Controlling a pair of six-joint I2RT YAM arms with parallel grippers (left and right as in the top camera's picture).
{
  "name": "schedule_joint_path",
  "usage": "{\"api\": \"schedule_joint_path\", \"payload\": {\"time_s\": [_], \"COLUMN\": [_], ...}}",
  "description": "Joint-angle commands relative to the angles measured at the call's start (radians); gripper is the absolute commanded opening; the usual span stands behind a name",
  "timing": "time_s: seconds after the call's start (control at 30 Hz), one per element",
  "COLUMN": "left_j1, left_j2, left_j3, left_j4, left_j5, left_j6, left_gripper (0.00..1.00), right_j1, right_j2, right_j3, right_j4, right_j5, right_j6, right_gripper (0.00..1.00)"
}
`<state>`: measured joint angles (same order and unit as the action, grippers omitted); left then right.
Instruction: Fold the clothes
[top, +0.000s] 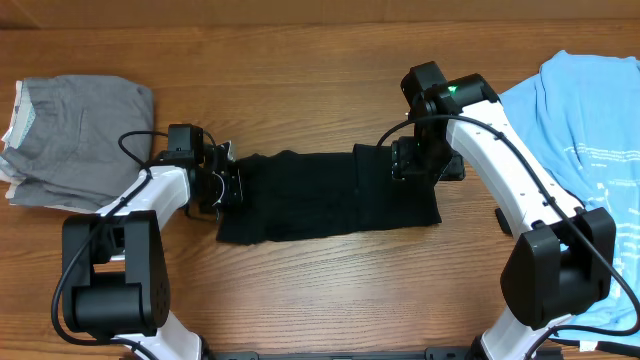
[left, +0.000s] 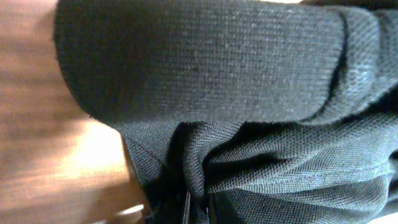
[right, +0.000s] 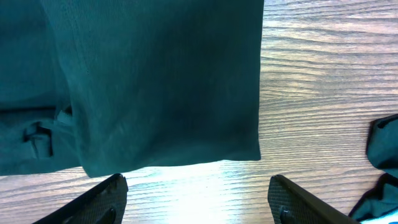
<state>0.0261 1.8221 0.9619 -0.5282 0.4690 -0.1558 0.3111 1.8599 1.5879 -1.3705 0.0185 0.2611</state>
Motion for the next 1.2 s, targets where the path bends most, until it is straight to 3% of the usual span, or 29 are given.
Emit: {"api": "schedule_joint_path", "payload": {"time_s": [0.0,0.23,0.43,0.6,0.7,0.8,1.17], "left_j1": [0.031,0.152,0.217,0.203,0.140,0.054,-0.330], "left_j2": [0.038,-0.035,-0.048,-0.049,-0.049,-0.049,-0.013], "left_j3": [0.032,0.265,0.473,0.605,0.667,0.676,0.674], "left_j4": [-0.105,-0.399,-0.566,-0.660,-0.728,-0.732,-0.664], "left_j5": [-0.078,-0.283,-0.350,-0.305,-0.145,-0.080,-0.191], "left_j6": [0.005,0.014,0.025,0.011,-0.017,-0.038,-0.155], "left_gripper": [0.04,0.04,0.04,0.04,0.04,0.04,0.07], "right_j1": [0.000,-0.016,-0.040,-0.044,-0.044,-0.044,-0.044], "right_j2": [-0.012,-0.012,-0.012,-0.012,-0.012,-0.012,-0.012], "right_j3": [0.016,0.016,0.016,0.016,0.016,0.016,0.016], "right_j4": [0.003,0.013,0.013,0.014,0.015,0.015,0.014], "right_j5": [0.006,0.007,0.006,0.006,0.007,0.006,0.006], "right_j6": [-0.002,-0.002,-0.003,-0.006,-0.006,-0.006,-0.007], "right_gripper": [0.77,0.77,0.77,0.77,0.77,0.77,0.77]}}
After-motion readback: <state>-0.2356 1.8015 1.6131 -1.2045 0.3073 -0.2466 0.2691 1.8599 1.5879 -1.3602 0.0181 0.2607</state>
